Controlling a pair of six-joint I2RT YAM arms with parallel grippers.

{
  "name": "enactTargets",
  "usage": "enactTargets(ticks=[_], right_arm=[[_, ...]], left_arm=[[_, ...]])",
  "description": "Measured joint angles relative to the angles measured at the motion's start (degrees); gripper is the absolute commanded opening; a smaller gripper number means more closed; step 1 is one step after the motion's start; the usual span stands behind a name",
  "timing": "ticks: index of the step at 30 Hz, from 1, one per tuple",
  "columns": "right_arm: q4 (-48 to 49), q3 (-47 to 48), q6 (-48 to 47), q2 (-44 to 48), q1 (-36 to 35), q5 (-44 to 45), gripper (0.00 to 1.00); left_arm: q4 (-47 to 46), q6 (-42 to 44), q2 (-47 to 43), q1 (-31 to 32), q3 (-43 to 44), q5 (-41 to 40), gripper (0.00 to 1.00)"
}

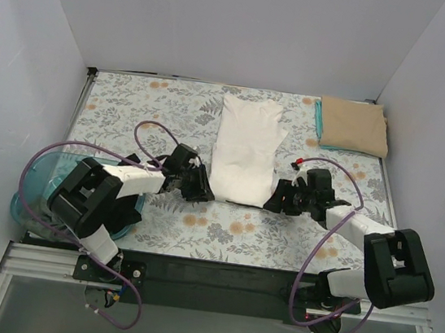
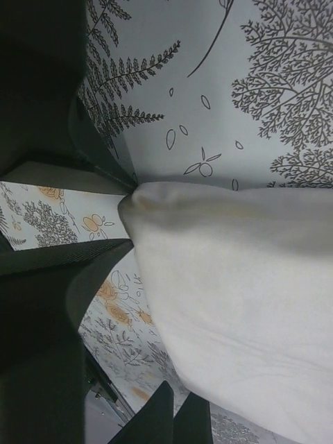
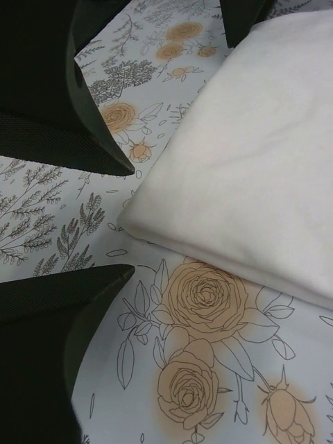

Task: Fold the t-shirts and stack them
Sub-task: Fold the tshirt

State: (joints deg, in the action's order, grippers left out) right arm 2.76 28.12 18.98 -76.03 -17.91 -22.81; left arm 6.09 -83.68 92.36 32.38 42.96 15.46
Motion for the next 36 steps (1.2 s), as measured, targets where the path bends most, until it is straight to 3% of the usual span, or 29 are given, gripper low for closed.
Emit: enactTargets(ticks=[4, 6, 13, 21, 36], right_arm=[[2.58, 0.15, 0.31, -2.14, 0.00, -0.59, 0.49], [3.69, 0.28, 0.35, -3.34, -0.11, -0.76, 0.41], [5.51, 1.03, 0.37, -6.93, -1.03, -2.29, 0.01], [3.56, -2.56, 0.46, -1.68, -3.30, -2.01, 0.01], [-19.28, -13.99, 6.80, 35.69, -15.50, 2.05, 0.01]], left_arm=[[-0.79, -0.04, 1.86, 0.00, 0.90, -0.13, 0.13], [-0.98, 0.09, 2.62, 0.00, 1.36, -0.28, 0.00], [-1.60, 0.39, 3.74, 0.07, 2.16, 0.15, 0.00], [-1.99, -0.11, -2.64, 3.74, -3.72, -3.89, 0.00], [9.46, -16.92, -34.05, 28.37, -21.81, -15.34, 0.00]])
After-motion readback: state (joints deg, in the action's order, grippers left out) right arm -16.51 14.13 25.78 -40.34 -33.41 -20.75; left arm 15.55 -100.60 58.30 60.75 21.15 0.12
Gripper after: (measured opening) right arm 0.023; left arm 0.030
